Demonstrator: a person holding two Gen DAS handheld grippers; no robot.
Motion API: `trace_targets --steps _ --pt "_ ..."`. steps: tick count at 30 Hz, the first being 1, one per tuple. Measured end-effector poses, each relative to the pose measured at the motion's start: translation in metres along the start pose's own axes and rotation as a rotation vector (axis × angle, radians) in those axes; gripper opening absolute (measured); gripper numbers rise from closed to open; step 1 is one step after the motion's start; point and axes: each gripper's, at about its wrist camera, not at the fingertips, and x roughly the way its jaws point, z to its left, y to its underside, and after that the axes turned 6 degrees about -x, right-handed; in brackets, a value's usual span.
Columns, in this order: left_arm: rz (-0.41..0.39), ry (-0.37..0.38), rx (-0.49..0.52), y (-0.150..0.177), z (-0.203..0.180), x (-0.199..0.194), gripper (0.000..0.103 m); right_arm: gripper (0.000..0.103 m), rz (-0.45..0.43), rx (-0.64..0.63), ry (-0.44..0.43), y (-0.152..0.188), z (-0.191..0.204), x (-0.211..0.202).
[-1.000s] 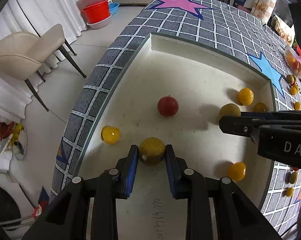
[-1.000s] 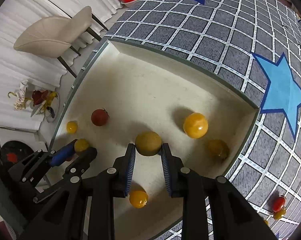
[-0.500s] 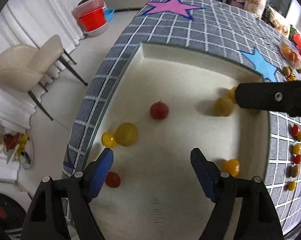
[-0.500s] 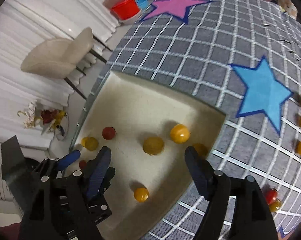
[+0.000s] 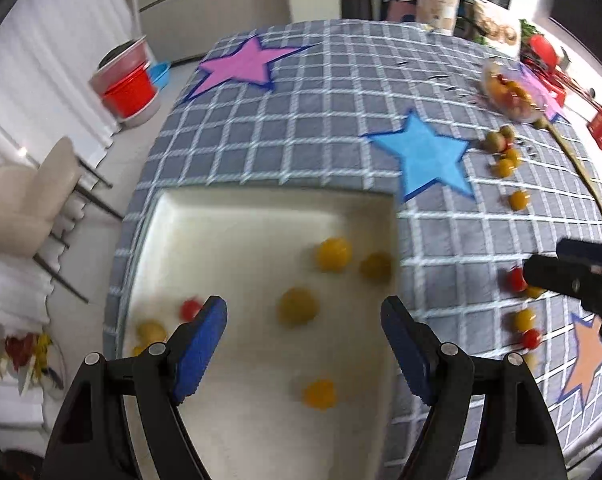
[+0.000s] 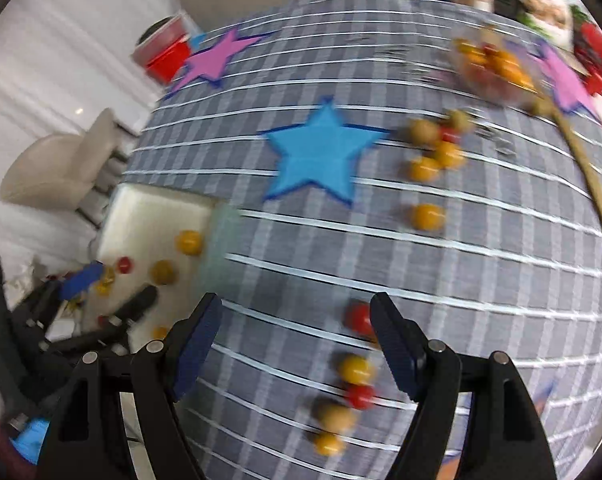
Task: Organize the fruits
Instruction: 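Return both tools to the row of tomatoes on the cloth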
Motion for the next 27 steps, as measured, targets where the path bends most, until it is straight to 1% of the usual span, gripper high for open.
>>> trace_targets --steps 3,5,9,14,16,20,21,23,24,26,27 --pt "-0.007 0.02 0.035 -0.007 -0.021 -0.001 0.08 0.079 0.006 0.054 0.034 0.015 -0.032 -0.009" --pt "-0.003 0.028 0.068 -0.008 -0.034 0.001 0.08 0.079 0.017 0.07 0.053 0.026 -0.046 -0.012" --pt "0.028 0.051 0.127 -0.002 -0.059 0.011 0.08 0.079 0.038 0.071 0.065 0.051 -0.055 -0.017" --pt "0.059 0.112 0.203 0.009 -0.085 0.021 0.08 0.079 0.048 0.03 0.044 0.085 -0.047 -0.022" --pt "0.048 0.129 0.248 0.012 -0.097 0.022 0.08 0.079 0.047 0.017 0.033 0.095 -0.039 -0.021" --pt "0.062 0.182 0.302 0.011 -0.116 0.029 0.08 0.078 0.052 -0.001 0.017 0.117 -0.023 -0.018" --pt "0.059 0.191 0.315 0.01 -0.121 0.031 0.08 0.077 0.051 0.001 0.011 0.121 -0.019 -0.016" --pt "0.06 0.208 0.332 0.009 -0.128 0.034 0.08 0.069 0.05 0.011 0.006 0.127 -0.014 -0.012" --pt "0.06 0.212 0.336 0.008 -0.13 0.035 0.079 0.067 0.051 0.018 0.004 0.129 -0.013 -0.009" --pt "0.064 0.222 0.351 0.007 -0.137 0.039 0.073 0.063 0.054 0.034 0.0 0.131 -0.011 -0.003" --pt "0.068 0.231 0.357 0.006 -0.14 0.041 0.073 0.062 0.054 0.041 -0.001 0.132 -0.01 0.0"
